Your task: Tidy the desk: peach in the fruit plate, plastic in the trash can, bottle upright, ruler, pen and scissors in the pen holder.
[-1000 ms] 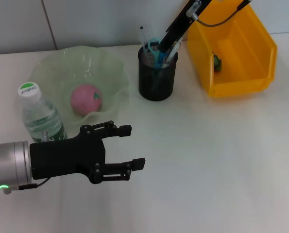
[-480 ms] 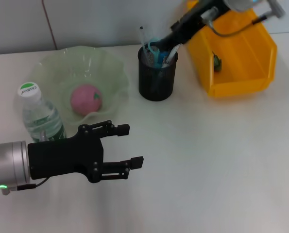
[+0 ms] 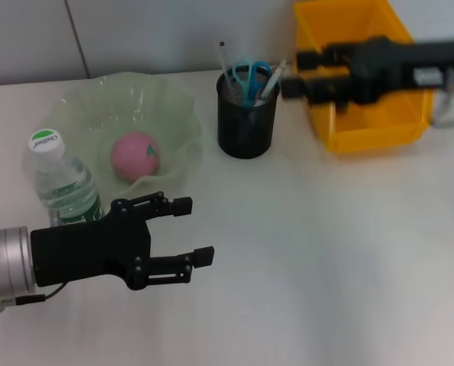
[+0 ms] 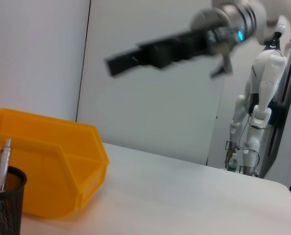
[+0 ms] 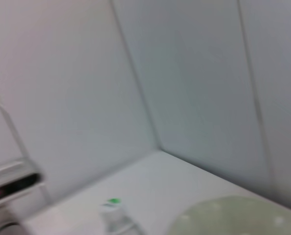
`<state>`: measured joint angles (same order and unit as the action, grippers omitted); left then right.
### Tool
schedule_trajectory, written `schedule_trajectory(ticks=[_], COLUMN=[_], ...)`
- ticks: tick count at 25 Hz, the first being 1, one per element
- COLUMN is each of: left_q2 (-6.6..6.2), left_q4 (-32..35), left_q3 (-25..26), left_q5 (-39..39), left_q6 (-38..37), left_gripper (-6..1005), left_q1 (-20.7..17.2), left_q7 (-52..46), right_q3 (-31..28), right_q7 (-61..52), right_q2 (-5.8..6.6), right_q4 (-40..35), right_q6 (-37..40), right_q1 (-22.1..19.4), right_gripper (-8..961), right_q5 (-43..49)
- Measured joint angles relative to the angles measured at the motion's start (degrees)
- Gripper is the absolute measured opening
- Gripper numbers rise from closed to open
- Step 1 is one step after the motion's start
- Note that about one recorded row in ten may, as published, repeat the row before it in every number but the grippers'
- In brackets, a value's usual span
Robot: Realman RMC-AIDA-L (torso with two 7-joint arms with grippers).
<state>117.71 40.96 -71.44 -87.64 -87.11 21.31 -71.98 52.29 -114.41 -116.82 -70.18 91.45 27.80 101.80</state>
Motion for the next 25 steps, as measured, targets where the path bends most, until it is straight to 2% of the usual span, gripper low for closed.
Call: schedule_trajectory(ticks=[1, 3, 4, 5, 6, 8, 9, 10, 11, 14, 19, 25], left_q2=[-0.11, -0.12, -0.16, -0.16, -0.25, -0.33, -0.33, -0.59, -0.72, -0.96, -0.96, -0.92], left_q4=[0.0, 0.0, -0.1, -0.1, -0.1, -0.3, -0.3, -0.7, -1.2, -2.4, -3.1, -3.2], left_q3=[0.1, 0.6, 1.3, 1.3, 1.6, 1.6, 1.6, 1.6, 1.6, 1.6, 2.0, 2.5], left_q5=[0.1, 0.1, 0.0, 0.0, 0.0, 0.0, 0.0, -0.1, -0.1, 0.0, -0.1, -0.1], left_q6=[-0.2, -0.6, -1.5, -1.5, -2.2, -2.3, -2.3, -2.6, -2.7, -2.8, -2.8, -2.7], left_gripper=[833, 833, 833, 833, 833, 833, 833, 833, 833, 833, 833, 833], left_q1=[-0.1, -0.1, -0.2, -0.2, -0.3, -0.4, -0.4, -0.4, -0.4, -0.2, 0.4, 0.5], left_q7=[0.0, 0.0, 0.0, 0.0, 0.0, 0.0, 0.0, 0.0, 0.1, 0.4, 1.1, 1.3], right_q3=[-1.4, -2.2, -3.0, -3.0, -3.1, -3.2, -3.2, -3.2, -3.2, -2.8, -2.6, -2.4], right_q7=[5.5, 8.9, 15.2, 15.2, 18.1, 24.2, 28.6, 28.6, 32.7, 37.1, 40.5, 43.6], right_q2=[-0.01, -0.19, -0.27, -0.27, -0.14, 0.45, 1.21, 1.21, 1.81, 2.01, 1.37, 1.35], right_q4=[4.2, 7.0, 13.5, 13.5, 16.9, 24.0, 29.4, 29.4, 33.8, 37.1, 37.4, 37.5], right_q6=[3.1, 4.2, 5.3, 5.3, 5.6, 6.0, 5.8, 5.8, 5.2, 3.7, 2.8, 2.9], right_q1=[-1.9, -2.8, -3.8, -3.8, -4.0, -4.2, -4.2, -4.2, -4.0, -3.8, -3.4, -3.3], right_gripper=[651, 701, 725, 750, 775, 800, 800, 801, 801, 801, 800, 798], right_q5=[-2.3, -2.6, -2.6, -2.6, -2.5, -2.4, -1.9, -1.9, -1.5, -1.3, 1.1, 1.5])
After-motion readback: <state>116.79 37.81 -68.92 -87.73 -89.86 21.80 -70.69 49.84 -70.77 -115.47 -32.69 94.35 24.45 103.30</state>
